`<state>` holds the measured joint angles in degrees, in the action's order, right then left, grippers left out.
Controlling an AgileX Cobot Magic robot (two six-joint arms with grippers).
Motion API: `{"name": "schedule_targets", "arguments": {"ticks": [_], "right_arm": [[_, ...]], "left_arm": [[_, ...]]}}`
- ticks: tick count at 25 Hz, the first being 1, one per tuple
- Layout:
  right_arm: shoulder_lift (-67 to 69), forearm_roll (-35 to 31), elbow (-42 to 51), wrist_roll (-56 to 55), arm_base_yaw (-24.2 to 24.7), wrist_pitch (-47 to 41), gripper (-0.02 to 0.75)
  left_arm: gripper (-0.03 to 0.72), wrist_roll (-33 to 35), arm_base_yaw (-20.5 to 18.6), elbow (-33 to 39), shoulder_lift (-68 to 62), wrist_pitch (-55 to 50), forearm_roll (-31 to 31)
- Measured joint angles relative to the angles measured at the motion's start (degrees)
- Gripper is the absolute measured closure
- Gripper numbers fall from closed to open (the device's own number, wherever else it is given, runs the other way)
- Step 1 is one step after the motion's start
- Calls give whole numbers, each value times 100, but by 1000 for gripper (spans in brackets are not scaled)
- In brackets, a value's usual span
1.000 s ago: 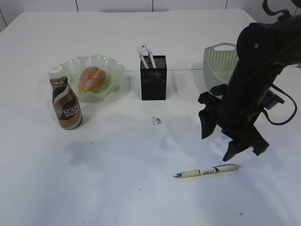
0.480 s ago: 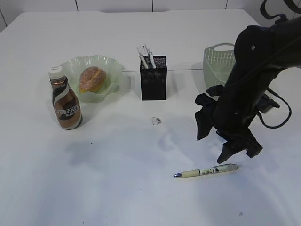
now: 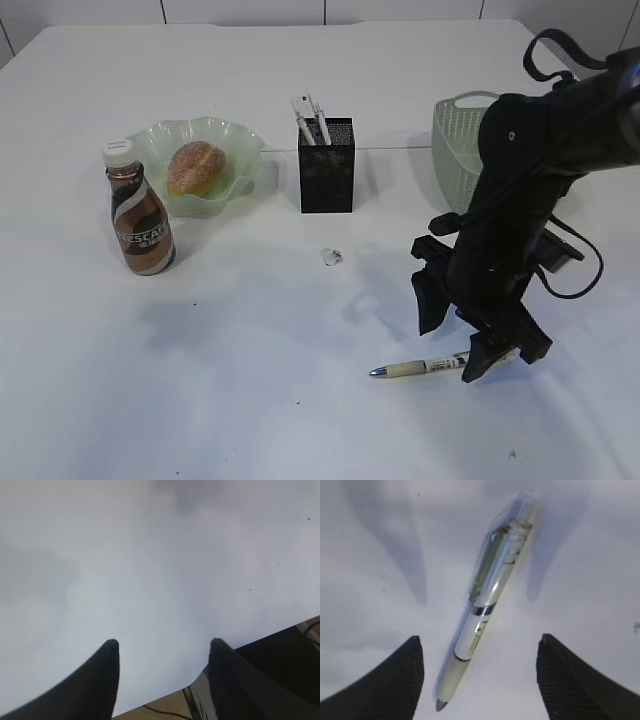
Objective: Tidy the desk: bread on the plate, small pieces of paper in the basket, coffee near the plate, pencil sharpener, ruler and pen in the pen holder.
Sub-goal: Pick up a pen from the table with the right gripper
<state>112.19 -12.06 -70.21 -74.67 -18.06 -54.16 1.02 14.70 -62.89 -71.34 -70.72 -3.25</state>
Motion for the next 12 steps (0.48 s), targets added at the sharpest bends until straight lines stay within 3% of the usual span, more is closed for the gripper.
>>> {"name": "schedule_targets", "arguments": {"ticks": [12], "right_arm": [[259,-9,0,0,0,70,192]], "left_arm": [[287,8,0,0,0,0,10]]}}
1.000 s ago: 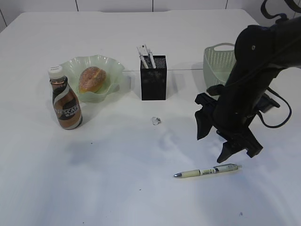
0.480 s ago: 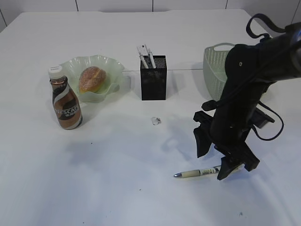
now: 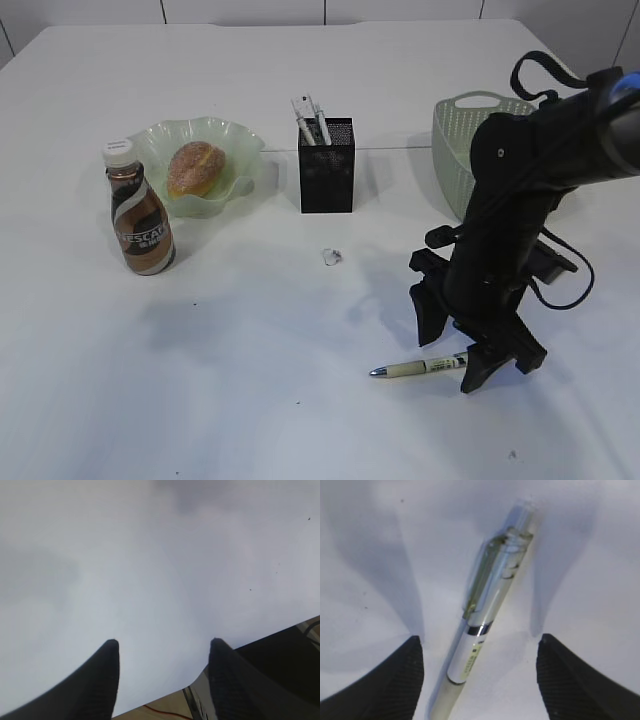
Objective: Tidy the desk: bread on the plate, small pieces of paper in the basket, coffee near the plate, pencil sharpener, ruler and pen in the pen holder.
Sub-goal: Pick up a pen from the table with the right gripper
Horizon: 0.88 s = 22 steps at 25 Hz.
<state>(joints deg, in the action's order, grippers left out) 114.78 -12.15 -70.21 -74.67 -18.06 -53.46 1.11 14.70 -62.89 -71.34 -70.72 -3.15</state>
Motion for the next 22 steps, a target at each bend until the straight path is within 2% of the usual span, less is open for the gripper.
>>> {"name": "schedule_targets", "arguments": {"ticks": [22], "right_arm": [[13,76,0,0,0,263,192]], "left_arm": [[287,0,0,0,0,0,24]]}}
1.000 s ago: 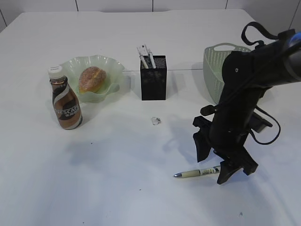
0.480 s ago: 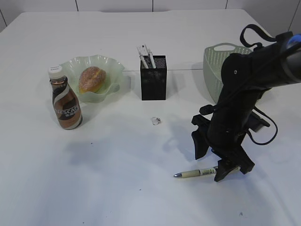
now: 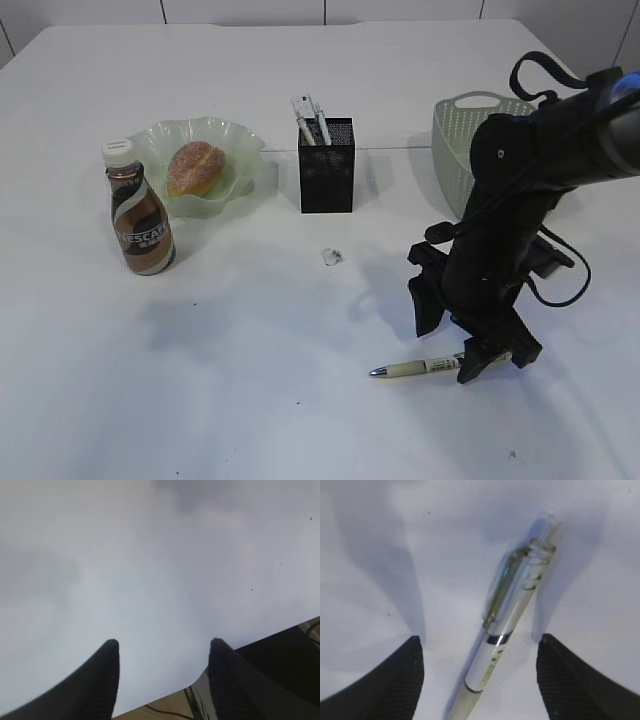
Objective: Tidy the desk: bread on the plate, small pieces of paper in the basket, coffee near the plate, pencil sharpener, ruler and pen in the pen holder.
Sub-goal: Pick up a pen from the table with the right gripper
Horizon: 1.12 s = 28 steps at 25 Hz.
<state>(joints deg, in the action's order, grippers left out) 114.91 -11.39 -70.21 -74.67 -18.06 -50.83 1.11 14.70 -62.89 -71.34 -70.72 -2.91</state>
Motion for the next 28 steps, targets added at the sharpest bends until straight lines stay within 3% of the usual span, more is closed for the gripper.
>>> {"name": "schedule_targets", "arguments": {"ticks": [28], "right_arm": [[163,-52,-10,0,0,120,192]], "left_arm": [[287,0,0,0,0,0,0]]}}
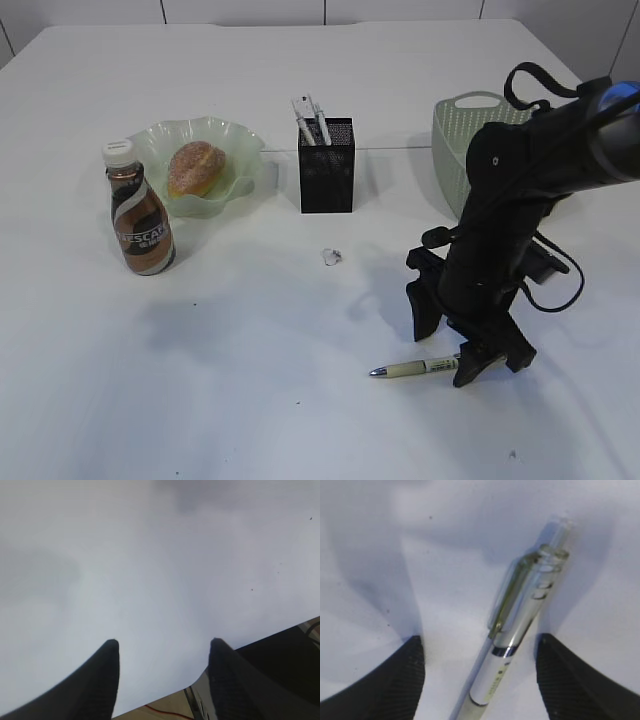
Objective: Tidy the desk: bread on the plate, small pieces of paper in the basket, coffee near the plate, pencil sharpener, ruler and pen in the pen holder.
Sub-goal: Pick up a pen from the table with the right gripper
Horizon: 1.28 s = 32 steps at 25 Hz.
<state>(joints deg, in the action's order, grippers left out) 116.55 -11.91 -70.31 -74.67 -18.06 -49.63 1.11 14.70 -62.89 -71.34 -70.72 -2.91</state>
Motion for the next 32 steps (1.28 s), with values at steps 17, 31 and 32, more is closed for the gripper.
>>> {"name": "schedule_targets", "arguments": {"ticks": [17,31,32], "right_arm": [[36,-32,-22,333,0,1,515],[119,-457,-78,1879,9,-224,629],[119,-527,-78,1879,9,-224,638]], "left_arm": [[287,0,0,0,0,0,12],[287,0,0,0,0,0,14],[287,0,0,0,0,0,14]]}}
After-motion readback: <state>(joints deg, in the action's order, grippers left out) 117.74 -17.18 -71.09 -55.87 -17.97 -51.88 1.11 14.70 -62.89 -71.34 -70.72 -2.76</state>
